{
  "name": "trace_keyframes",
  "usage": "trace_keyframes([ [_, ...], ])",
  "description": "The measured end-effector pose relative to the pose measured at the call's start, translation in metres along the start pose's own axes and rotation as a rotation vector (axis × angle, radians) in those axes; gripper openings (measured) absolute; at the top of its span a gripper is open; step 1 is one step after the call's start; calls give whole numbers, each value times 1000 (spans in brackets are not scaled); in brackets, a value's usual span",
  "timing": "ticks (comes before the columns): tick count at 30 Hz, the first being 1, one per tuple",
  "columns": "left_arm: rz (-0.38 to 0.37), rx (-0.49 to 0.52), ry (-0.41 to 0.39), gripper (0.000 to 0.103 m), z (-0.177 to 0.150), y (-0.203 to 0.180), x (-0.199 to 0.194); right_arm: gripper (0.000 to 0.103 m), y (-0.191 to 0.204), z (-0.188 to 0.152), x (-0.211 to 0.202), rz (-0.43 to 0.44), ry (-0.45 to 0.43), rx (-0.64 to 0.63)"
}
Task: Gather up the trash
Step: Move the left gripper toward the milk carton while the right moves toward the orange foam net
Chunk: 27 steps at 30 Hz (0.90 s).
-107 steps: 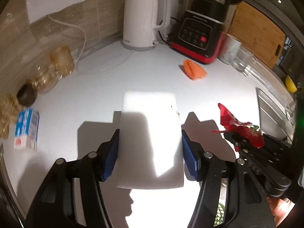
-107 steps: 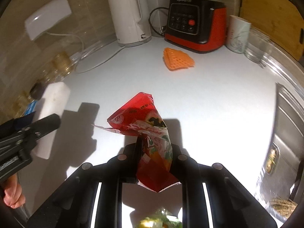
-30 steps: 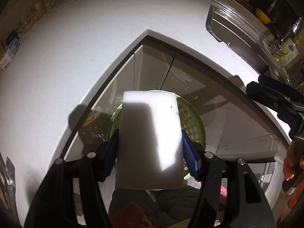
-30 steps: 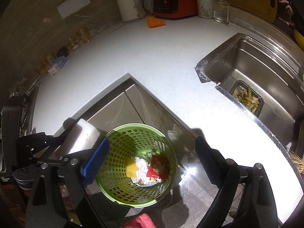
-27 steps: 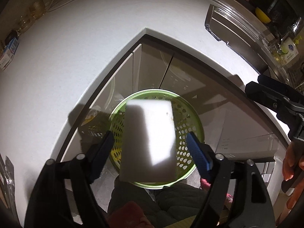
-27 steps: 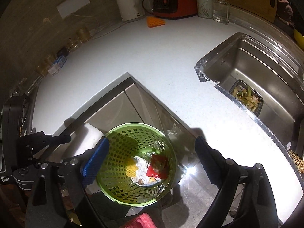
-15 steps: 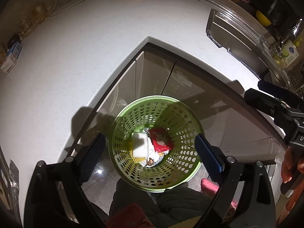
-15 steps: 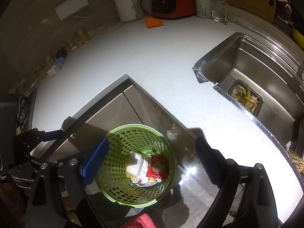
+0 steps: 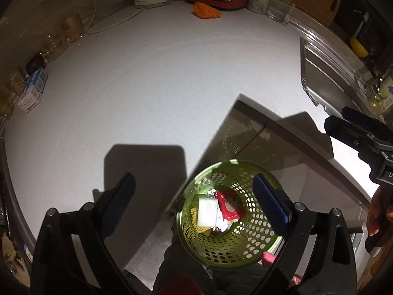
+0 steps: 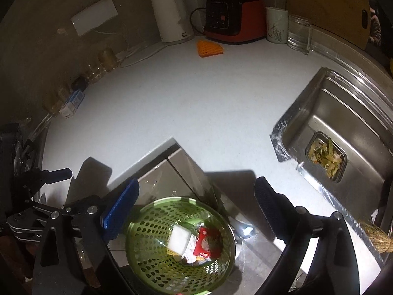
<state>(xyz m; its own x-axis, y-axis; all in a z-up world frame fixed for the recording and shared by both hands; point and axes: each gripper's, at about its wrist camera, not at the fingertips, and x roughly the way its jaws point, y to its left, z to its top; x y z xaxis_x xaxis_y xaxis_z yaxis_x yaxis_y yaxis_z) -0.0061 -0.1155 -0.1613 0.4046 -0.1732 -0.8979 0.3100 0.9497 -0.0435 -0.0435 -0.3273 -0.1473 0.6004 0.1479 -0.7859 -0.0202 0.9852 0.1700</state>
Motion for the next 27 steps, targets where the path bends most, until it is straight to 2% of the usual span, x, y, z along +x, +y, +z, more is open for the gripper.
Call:
trace_keyframes([
  [4, 39, -69, -46, 92, 29, 39, -6, 97, 16, 34, 16, 13, -21, -26],
  [10, 145, -199, -109, 92, 61, 129, -13, 97, 55, 83, 51, 42, -29, -71],
  [19, 322, -339, -129, 92, 90, 268, 3, 97, 114, 138, 107, 73, -17, -118],
  [22, 330, -361, -129, 92, 99, 299, 17, 97, 126, 154, 126, 71, -8, -126],
  [27, 289, -377, -116, 92, 118, 334, 49, 97, 138, 174, 151, 56, -2, -128],
])
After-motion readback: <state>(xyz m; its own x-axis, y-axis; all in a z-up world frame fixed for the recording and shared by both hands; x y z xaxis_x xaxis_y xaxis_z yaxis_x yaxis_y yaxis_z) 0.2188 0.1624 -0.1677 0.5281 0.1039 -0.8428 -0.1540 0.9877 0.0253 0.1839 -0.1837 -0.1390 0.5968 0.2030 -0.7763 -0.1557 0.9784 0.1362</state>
